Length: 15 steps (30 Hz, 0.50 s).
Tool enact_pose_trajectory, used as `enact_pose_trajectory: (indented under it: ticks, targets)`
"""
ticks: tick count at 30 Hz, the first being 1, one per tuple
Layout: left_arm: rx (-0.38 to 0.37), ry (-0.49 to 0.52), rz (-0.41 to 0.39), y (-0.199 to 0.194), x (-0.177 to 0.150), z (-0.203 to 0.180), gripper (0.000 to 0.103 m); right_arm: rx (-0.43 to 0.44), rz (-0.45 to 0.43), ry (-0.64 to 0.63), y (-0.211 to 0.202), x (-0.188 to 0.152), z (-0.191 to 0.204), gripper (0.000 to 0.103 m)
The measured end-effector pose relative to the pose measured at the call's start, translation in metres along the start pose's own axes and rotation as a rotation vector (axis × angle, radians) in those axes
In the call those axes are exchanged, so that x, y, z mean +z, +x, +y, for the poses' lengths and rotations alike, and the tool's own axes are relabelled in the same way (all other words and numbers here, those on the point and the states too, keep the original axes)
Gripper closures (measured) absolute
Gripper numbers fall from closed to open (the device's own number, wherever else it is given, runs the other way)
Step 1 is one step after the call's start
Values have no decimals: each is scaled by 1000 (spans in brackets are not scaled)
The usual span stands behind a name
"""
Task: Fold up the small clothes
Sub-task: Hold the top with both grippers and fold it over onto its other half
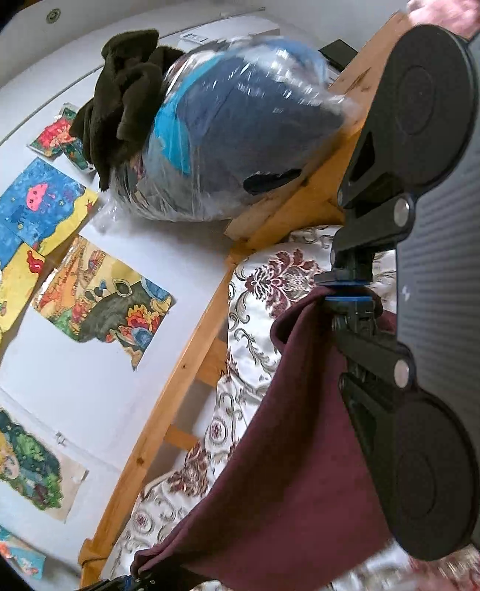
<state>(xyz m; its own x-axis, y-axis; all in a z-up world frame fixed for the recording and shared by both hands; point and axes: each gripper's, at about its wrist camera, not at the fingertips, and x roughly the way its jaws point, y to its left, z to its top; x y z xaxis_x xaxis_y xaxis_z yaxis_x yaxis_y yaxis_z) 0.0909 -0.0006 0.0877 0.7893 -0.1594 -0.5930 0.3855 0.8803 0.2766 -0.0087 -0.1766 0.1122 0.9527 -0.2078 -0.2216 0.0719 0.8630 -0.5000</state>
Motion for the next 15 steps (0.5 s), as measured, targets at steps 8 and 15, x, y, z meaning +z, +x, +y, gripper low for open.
enact_pose_trajectory:
  ticks: [8,15]
  targets:
    - [34,-90,140,112,31,24,97,25,56,25,99,-12,8,96]
    - [31,-152,247,182,25,23,96,64,119,63,147,-32,19,96]
